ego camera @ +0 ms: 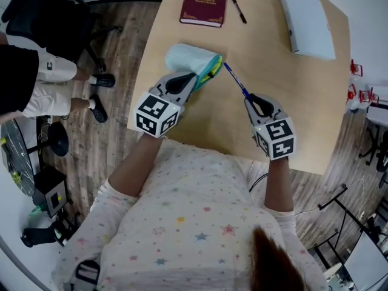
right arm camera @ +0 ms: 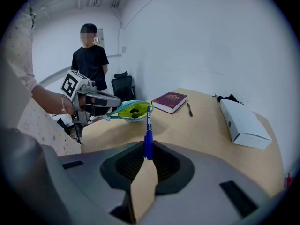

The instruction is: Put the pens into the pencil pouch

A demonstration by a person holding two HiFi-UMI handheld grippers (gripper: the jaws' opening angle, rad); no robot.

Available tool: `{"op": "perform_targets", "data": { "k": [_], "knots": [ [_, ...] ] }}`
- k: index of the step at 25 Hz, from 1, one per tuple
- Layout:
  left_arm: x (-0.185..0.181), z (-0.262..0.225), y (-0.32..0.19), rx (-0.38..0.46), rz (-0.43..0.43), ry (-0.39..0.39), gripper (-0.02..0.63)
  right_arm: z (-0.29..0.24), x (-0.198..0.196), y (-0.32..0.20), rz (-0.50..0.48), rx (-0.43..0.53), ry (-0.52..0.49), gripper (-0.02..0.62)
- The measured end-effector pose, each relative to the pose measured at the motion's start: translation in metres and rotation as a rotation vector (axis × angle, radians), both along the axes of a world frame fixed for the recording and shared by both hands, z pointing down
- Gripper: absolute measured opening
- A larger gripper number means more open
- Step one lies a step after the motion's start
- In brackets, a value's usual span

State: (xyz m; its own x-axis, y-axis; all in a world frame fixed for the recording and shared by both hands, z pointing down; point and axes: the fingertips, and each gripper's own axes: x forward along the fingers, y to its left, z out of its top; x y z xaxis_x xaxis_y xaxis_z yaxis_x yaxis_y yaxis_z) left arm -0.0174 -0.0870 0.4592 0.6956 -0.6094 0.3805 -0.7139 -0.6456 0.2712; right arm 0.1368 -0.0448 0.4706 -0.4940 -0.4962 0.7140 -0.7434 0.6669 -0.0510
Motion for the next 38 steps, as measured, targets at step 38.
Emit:
{"op": "perform_targets", "data": {
  "k": [38],
  "knots": [
    [0.005, 0.003, 0.006, -0.021, 0.054, 0.027, 0.012, 0.021, -0.059, -0.024, -0.160, -0.096, 0.163, 0.058]
  ]
}}
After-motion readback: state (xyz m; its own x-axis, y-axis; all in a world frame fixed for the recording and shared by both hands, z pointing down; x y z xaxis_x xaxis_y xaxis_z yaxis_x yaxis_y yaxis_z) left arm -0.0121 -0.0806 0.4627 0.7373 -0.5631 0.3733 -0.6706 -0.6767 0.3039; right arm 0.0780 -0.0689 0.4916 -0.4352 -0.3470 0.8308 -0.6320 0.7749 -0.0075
